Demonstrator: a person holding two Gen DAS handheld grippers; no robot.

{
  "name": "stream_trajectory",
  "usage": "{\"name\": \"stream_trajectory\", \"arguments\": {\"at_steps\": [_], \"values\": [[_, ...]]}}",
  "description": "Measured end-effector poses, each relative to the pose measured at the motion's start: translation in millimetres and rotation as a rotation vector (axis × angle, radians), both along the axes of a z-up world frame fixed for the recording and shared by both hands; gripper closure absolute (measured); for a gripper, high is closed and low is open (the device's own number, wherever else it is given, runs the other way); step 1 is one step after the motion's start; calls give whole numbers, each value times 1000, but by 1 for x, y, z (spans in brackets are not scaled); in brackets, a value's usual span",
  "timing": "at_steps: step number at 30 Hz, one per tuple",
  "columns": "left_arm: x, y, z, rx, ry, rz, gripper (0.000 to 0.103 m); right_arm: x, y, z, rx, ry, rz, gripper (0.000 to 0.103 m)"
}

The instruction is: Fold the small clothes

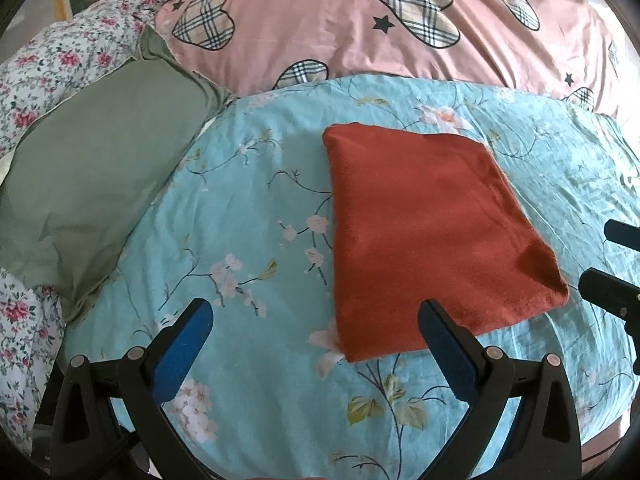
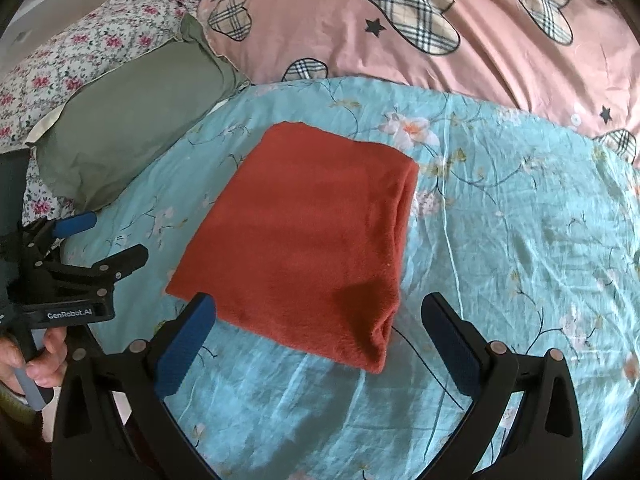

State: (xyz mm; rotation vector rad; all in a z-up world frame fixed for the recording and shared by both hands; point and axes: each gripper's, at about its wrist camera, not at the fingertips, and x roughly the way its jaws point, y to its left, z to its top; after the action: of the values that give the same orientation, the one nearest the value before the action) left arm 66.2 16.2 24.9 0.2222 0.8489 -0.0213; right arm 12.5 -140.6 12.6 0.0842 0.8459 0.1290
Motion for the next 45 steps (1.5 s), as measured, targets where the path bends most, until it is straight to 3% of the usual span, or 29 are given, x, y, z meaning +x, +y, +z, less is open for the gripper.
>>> {"name": "stream_trajectory", "arguments": {"at_steps": [17, 45], "values": [[30, -6, -10, -15, 36, -3, 0, 31, -5, -8, -1, 50, 5, 0], [45, -9, -15, -26, 46, 12, 0, 52, -1, -10, 5, 63, 19, 0]]}}
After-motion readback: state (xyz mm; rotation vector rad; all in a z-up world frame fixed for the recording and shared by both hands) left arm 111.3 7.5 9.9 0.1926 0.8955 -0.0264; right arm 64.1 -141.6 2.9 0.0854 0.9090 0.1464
